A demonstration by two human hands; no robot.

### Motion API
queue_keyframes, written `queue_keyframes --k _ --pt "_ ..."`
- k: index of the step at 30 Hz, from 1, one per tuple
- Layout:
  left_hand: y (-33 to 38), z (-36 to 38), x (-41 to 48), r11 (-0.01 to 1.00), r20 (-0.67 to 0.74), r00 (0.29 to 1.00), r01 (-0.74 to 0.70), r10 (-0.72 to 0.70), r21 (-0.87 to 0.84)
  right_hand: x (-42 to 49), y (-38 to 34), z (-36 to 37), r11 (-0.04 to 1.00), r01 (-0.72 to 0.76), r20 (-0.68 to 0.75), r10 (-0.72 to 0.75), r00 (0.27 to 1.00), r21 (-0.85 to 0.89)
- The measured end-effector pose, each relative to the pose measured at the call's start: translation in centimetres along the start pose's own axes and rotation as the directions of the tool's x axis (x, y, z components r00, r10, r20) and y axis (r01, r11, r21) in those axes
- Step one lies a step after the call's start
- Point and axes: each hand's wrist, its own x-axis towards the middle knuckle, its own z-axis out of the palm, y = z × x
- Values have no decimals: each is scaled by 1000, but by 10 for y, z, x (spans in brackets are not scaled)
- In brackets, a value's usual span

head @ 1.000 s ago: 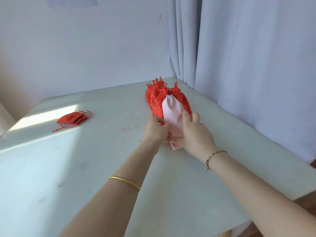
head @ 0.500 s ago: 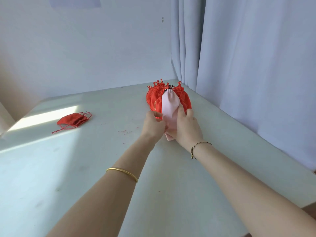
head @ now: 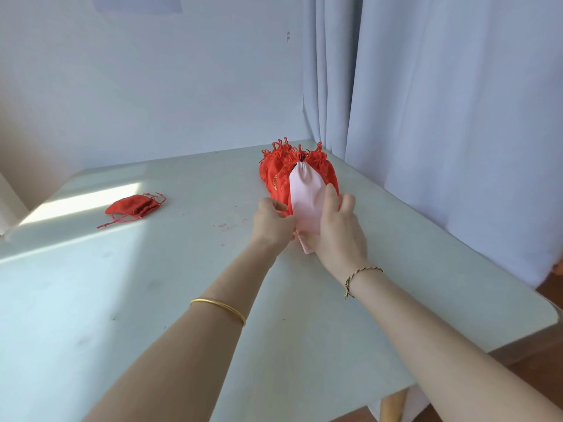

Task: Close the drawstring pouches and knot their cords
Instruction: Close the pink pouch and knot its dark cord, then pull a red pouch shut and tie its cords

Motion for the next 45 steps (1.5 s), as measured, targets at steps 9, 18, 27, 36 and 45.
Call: queue_keyframes --k 9,18,27,36,45 --pt "-8 -55 7 999 -205 979 12 -19 -31 -2 -58 4 974 227 -42 -227 973 -18" --pt "-54 -193 46 851 -471 879 186 80 491 39 -164 75 926 140 256 -238 937 350" --pt "-79 -246 106 650 -512 856 347 76 677 79 -177 122 845 -1 339 -213 917 534" --pt "-73 -254 120 717 -629 753 330 193 614 84 -173 124 822 8 294 -214 932 570" --pt "12 -236 62 947 -326 929 -65 173 316 85 -192 74 615 5 223 -292 930 788"
